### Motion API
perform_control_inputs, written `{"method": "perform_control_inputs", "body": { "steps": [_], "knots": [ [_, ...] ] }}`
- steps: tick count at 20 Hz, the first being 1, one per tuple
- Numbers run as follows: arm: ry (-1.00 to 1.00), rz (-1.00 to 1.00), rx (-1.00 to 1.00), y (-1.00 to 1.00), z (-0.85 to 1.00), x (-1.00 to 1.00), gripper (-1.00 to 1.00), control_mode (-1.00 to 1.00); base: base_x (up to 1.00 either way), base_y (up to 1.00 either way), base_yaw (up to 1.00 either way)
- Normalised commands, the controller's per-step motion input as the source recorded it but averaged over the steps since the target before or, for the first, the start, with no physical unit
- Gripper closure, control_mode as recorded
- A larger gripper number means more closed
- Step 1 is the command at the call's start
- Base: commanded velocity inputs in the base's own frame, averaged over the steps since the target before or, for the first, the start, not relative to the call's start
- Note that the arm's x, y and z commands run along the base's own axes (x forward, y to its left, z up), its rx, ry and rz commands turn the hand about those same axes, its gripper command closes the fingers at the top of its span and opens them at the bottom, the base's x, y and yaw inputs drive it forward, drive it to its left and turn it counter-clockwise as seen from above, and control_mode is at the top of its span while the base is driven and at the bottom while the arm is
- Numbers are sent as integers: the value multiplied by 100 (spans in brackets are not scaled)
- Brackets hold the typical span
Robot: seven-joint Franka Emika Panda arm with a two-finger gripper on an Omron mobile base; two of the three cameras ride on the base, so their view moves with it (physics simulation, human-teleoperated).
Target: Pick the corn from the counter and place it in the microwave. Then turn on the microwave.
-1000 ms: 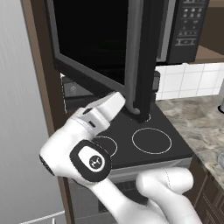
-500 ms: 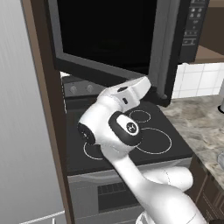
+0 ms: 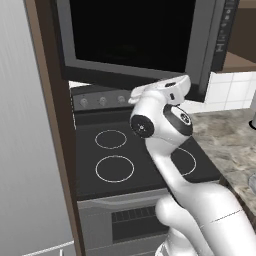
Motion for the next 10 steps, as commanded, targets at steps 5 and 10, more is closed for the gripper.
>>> {"method": "perform_control_inputs", "body": {
  "steps": [5, 10],
  "knots": [
    [0, 17, 12, -40, 11, 55, 100, -100, 0, 0, 0],
    [0, 15, 12, -39, 16, 47, 100, -100, 0, 0, 0]
  ]
}}
